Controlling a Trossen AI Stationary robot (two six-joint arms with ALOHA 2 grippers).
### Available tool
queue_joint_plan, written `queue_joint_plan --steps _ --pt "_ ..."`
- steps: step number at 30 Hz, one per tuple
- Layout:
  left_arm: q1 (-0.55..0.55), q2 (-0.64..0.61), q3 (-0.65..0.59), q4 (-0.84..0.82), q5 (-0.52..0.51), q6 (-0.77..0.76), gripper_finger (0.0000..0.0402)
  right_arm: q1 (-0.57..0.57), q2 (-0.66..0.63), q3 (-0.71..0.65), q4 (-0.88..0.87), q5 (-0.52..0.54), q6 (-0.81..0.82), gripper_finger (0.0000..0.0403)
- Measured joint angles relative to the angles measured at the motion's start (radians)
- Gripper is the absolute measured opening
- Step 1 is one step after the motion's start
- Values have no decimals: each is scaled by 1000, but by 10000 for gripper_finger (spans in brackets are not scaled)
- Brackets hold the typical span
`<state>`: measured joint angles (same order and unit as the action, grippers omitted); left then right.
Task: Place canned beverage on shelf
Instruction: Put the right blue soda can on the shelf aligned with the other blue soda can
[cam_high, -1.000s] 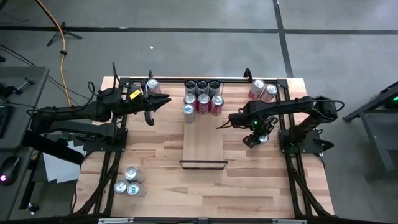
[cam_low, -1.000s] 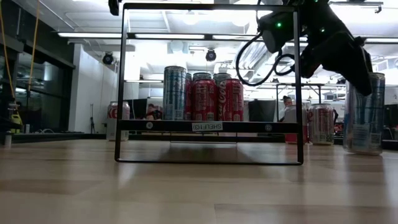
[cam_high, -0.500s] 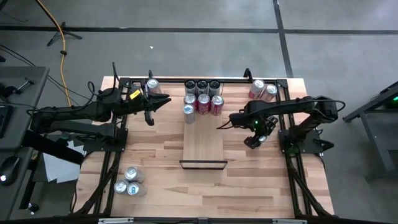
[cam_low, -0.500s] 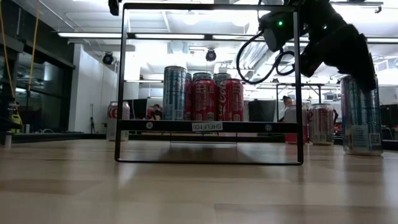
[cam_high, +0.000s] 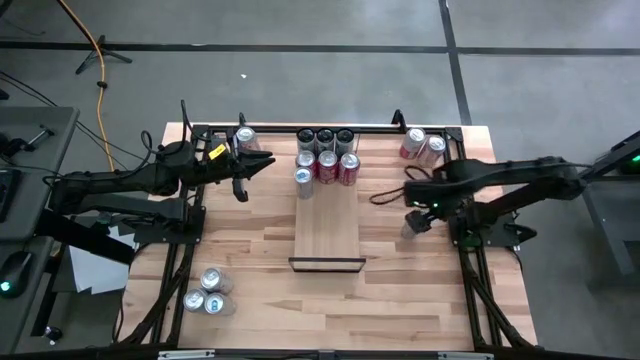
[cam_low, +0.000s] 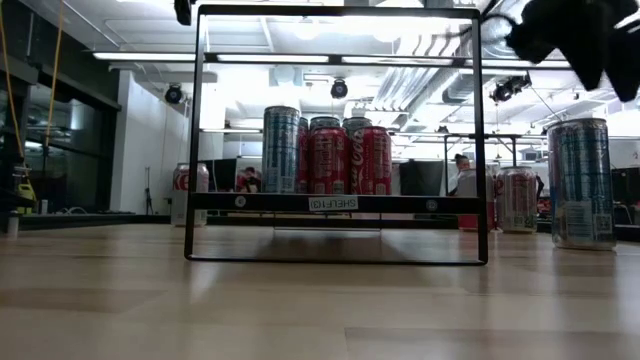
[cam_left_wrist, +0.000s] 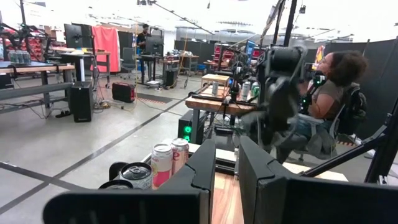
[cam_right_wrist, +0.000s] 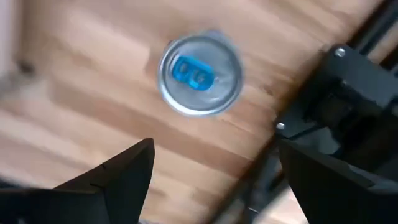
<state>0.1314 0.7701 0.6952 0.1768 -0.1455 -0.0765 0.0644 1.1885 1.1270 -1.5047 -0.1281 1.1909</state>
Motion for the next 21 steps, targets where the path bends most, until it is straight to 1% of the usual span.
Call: queue_joint_plan --steps 4,8,12,15,18,21 --pt "0 0 0 0 0 0 17 85 -80 -15 72 148 345 330" --pt "0 0 0 0 0 0 17 169 -103 -46 136 281 569 330" --pt "0 0 0 0 0 0 17 221 -91 -111 178 296 693 330" --pt "0 0 0 0 0 0 17 240 -87 -160 178 301 781 330" --pt "0 0 0 0 0 0 17 250 -87 -177 179 350 860 330" --pt "0 0 0 0 0 0 17 253 -88 -177 208 400 897 330"
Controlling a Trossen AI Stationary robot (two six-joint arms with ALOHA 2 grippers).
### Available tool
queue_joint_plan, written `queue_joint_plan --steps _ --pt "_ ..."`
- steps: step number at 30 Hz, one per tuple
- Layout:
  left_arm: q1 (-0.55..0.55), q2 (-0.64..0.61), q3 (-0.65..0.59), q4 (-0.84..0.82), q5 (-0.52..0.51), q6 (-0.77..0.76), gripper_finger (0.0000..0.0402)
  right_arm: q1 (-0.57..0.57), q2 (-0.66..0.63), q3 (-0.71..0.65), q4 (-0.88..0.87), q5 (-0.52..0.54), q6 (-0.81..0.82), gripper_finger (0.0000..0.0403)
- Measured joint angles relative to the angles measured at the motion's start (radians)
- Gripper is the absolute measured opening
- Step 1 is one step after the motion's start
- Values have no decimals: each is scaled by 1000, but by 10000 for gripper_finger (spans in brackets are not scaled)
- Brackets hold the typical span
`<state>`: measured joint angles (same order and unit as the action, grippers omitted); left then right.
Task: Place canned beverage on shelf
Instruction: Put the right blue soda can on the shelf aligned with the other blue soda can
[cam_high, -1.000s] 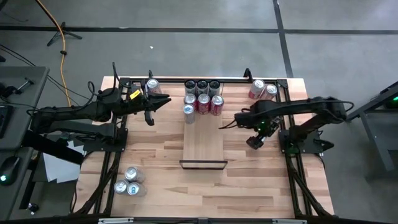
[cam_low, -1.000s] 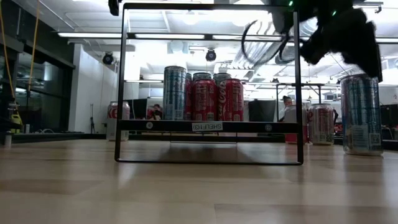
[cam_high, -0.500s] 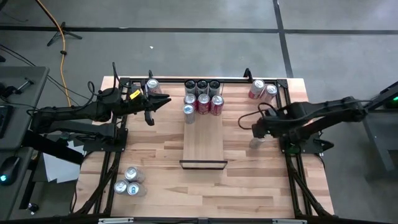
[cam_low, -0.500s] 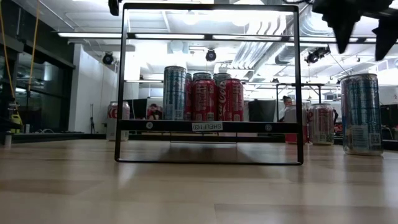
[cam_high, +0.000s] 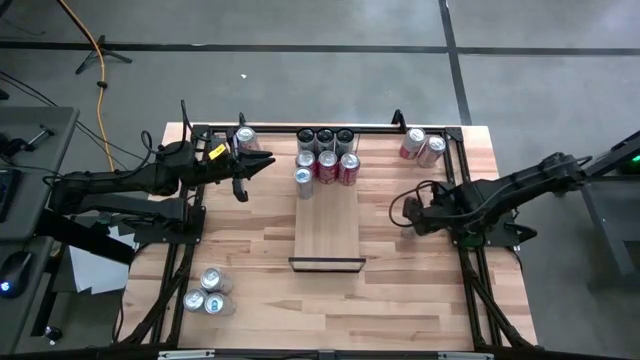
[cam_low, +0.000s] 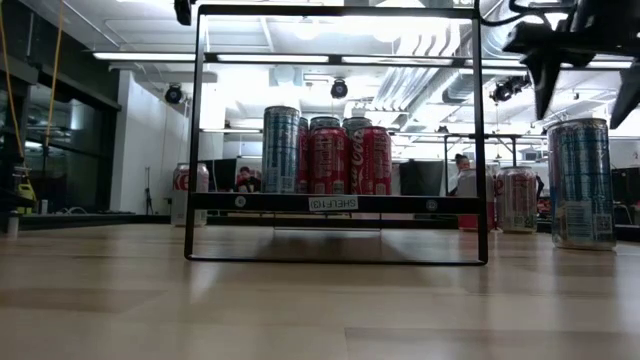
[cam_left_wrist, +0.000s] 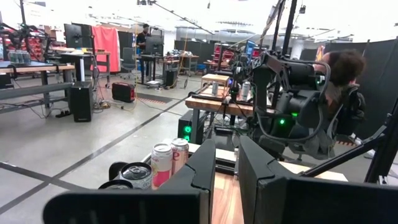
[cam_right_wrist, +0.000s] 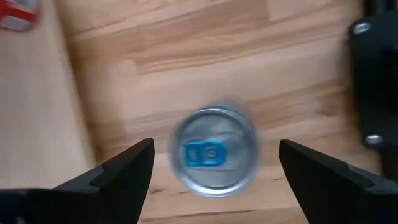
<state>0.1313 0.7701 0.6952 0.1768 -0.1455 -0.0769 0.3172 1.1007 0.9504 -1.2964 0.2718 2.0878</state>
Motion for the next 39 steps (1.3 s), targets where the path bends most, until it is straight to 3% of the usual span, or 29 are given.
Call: queue_joint_plan --steps 16,26,29,39 --pt "0 0 0 0 0 2 17 -3 143 0 26 -19 -17 323" --pt "0 0 0 -1 0 0 17 -3 177 0 21 -16 -7 222" --pt "0 0 0 -1 0 1 17 -4 175 0 20 -13 -126 222" --pt "0 0 0 -1 1 -27 17 -80 175 2 175 -4 -829 222"
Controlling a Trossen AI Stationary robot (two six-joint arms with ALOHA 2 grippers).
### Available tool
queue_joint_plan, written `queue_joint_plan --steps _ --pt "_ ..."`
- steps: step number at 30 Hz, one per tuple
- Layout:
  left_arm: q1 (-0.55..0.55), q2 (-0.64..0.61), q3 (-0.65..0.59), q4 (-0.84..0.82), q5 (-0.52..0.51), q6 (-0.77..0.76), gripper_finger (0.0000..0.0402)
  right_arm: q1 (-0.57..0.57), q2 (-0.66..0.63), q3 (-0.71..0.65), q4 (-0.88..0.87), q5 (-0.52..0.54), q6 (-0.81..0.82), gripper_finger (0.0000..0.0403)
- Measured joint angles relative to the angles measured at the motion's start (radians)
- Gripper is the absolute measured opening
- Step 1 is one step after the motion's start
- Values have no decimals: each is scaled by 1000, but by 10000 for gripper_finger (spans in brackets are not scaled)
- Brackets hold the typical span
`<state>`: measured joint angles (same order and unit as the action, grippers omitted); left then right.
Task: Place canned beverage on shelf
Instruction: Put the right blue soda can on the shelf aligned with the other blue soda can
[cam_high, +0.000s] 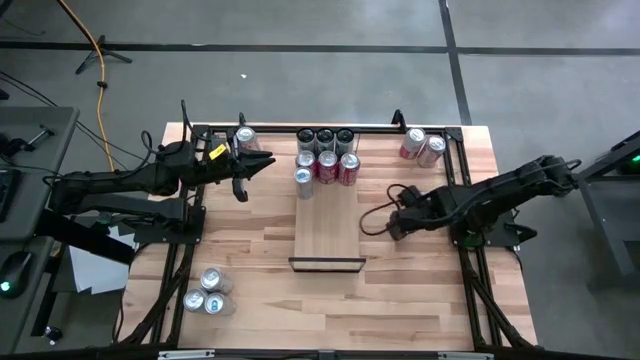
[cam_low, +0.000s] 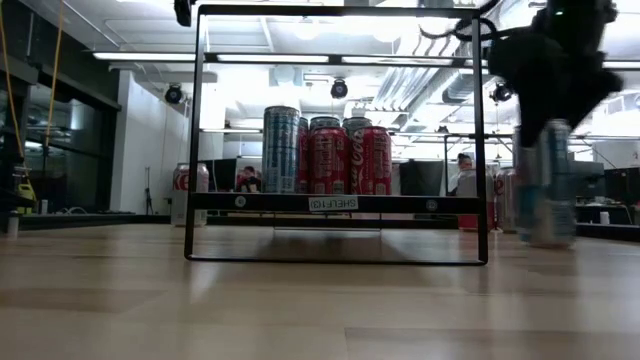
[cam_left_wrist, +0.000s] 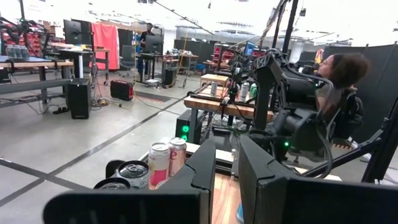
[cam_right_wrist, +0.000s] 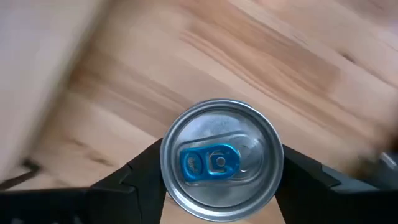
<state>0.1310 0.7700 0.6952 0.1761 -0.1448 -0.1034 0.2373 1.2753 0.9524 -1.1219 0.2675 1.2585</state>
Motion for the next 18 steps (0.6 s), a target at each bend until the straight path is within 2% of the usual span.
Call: queue_joint_plan --steps 6,13,18 --pt "0 0 0 0 0 -17 17 -57 2 22 55 45 -193 223" --pt "0 0 0 -1 0 -26 17 -116 1 23 49 -33 -378 223" --pt "0 0 0 0 0 -26 17 -150 1 23 55 -48 -434 228"
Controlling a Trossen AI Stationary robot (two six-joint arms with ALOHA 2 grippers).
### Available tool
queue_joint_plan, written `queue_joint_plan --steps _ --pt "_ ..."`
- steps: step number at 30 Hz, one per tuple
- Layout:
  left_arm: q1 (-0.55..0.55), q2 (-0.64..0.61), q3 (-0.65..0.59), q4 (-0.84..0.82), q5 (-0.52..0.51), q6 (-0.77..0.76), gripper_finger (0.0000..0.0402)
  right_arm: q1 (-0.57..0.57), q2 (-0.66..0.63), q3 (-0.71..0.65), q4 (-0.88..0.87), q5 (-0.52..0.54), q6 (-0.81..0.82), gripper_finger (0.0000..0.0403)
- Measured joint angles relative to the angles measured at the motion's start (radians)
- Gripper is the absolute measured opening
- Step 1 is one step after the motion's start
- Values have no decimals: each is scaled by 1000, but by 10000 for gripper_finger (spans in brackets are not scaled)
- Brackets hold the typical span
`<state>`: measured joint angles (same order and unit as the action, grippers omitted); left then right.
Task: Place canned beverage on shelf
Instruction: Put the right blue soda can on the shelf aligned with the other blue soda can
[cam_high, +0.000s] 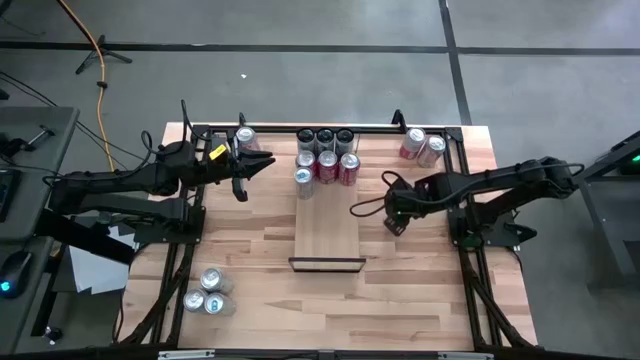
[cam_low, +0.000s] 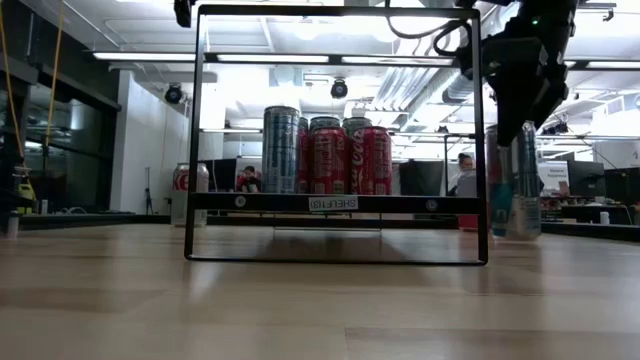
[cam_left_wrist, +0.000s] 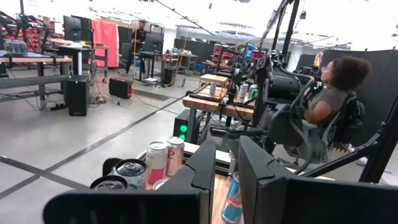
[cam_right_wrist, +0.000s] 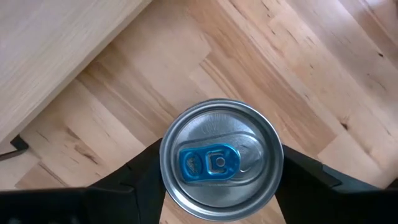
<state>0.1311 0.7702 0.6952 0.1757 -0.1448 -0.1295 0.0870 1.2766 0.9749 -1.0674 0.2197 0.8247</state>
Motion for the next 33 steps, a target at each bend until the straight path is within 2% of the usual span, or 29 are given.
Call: queue_joint_plan --steps 9,20,25,33 --pt "0 0 0 0 0 0 17 -16 -1 0 23 -21 -74 268" --pt "0 0 0 0 -2 0 17 -16 0 0 30 -45 -126 274" --pt "0 0 0 -4 -31 0 17 -15 0 0 33 -79 -262 275" --pt "0 0 0 -36 -34 0 17 -15 -1 0 38 -53 -652 275"
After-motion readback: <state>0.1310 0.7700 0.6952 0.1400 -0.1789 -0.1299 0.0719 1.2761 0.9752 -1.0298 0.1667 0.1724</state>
